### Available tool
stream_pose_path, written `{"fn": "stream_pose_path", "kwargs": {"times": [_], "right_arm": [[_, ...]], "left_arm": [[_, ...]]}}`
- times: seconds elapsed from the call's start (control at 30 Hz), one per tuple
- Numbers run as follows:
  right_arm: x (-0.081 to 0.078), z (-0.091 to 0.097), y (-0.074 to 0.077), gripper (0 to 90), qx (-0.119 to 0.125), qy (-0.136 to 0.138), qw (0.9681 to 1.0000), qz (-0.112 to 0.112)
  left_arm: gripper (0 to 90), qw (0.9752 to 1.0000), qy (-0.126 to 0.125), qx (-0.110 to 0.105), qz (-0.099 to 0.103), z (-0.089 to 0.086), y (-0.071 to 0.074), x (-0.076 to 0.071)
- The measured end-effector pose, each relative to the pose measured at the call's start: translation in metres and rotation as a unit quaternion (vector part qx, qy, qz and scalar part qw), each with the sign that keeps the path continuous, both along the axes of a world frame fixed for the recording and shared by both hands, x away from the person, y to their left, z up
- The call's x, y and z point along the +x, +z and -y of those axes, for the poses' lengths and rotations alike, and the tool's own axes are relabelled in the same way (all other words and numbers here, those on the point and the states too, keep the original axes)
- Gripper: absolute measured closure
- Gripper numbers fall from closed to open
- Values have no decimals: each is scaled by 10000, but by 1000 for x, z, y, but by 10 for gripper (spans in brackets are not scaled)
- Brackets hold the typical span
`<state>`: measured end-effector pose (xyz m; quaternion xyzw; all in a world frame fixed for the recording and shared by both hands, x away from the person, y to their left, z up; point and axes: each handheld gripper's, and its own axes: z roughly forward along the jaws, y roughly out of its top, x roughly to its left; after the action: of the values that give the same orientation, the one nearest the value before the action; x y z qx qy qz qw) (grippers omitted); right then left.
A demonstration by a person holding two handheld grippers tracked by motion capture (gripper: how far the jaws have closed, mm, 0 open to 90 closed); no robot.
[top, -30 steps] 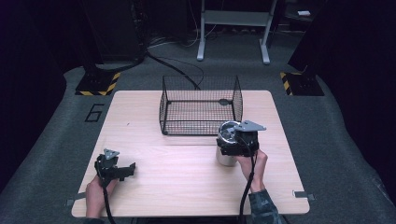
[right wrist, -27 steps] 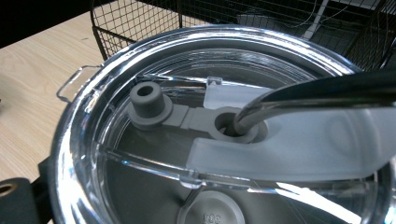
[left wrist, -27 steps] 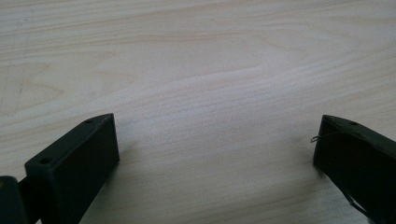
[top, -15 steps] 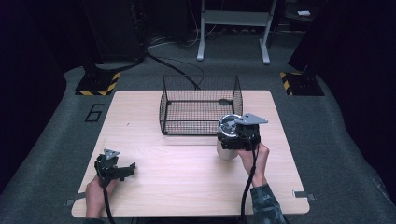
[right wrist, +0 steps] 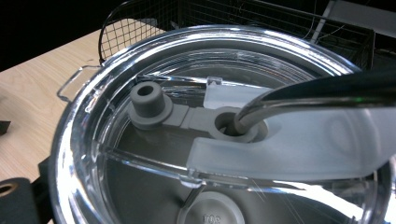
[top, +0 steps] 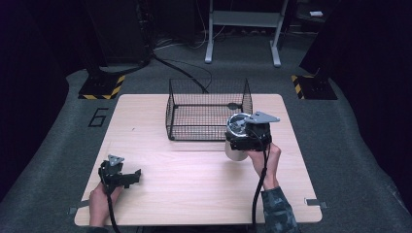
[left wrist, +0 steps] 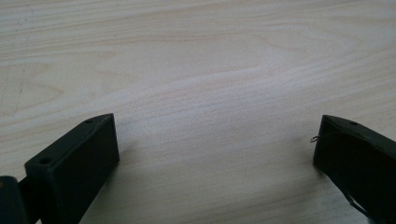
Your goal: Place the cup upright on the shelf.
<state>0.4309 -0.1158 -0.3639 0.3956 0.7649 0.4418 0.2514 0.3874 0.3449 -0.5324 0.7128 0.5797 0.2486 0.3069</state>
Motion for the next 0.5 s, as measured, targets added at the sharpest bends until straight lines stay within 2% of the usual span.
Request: {"fn": "stream_pose_path", "kwargs": {"times": [0.5], "right_arm": [[10, -1, 23, 34, 12, 75, 9999, 101]], "left_arm": [[0, 10000, -6, 5, -2, 0, 0, 0]]}}
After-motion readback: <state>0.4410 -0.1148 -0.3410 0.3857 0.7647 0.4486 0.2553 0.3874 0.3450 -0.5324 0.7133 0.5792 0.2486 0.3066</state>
